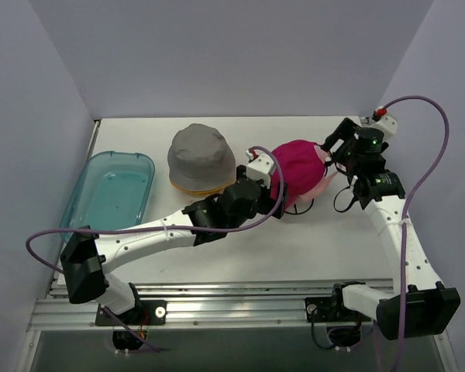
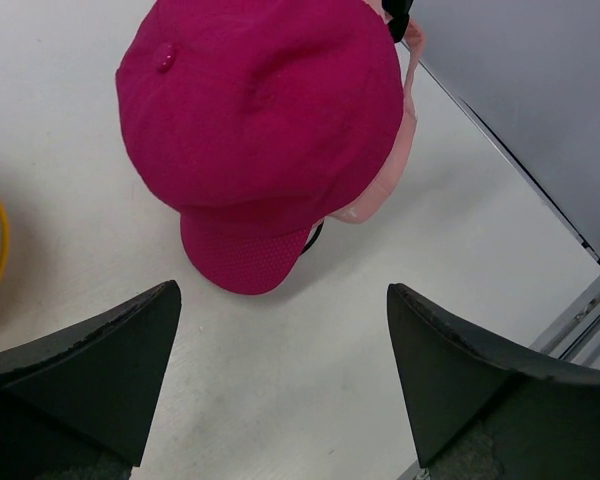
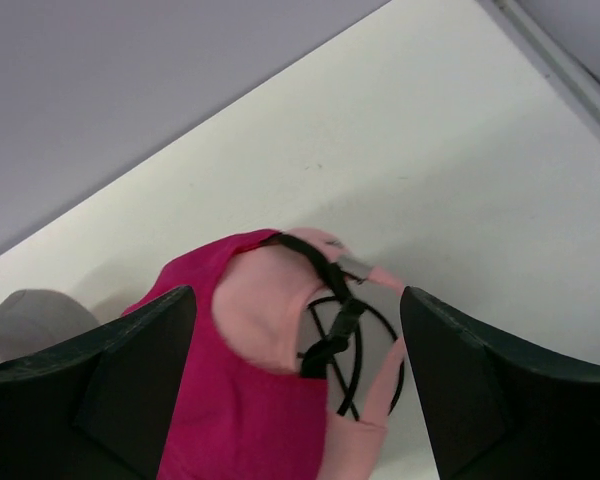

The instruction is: Stack the hats

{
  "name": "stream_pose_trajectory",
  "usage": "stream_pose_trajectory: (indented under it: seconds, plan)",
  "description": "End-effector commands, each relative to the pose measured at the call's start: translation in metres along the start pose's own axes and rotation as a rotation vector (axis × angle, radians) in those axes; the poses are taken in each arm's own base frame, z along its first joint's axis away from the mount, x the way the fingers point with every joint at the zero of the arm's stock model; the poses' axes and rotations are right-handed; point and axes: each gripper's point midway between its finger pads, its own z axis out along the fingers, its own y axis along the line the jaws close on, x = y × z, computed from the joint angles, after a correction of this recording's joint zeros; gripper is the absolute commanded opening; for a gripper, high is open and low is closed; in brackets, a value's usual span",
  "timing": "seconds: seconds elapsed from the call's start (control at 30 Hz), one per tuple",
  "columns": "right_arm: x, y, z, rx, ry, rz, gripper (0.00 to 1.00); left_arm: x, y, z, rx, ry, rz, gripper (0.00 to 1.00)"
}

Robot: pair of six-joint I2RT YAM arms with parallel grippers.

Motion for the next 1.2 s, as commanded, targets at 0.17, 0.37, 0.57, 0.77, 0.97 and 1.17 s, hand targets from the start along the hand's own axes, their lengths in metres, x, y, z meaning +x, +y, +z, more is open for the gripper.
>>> stream_pose_trajectory:
  seconds: [0.17, 0.37, 0.57, 0.77, 0.97, 1.17]
  plan:
    - [0.005, -0.015, 0.010, -0.044, 0.035, 0.019, 0.64, -0.040, -0.014, 0.037, 0.015, -0.059, -0.055, 0.85]
    - [0.012, -0.019, 0.014, -0.070, 0.036, 0.058, 0.61, -0.052, -0.018, 0.051, 0.068, -0.084, -0.079, 0.82]
    - [0.031, -0.040, 0.015, -0.006, 0.035, 0.082, 0.58, -0.055, -0.027, 0.066, 0.084, -0.076, -0.081, 0.82]
    - [0.030, -0.041, 0.020, -0.006, 0.016, 0.087, 0.48, -0.055, -0.024, 0.074, 0.077, -0.076, -0.092, 0.81]
    - [0.027, -0.038, 0.024, -0.019, 0.003, 0.090, 0.35, -0.047, -0.022, 0.081, 0.071, -0.059, -0.094, 0.78]
    - [0.023, -0.032, 0.031, -0.027, 0.011, 0.096, 0.30, -0.044, -0.021, 0.082, 0.070, -0.052, -0.096, 0.77]
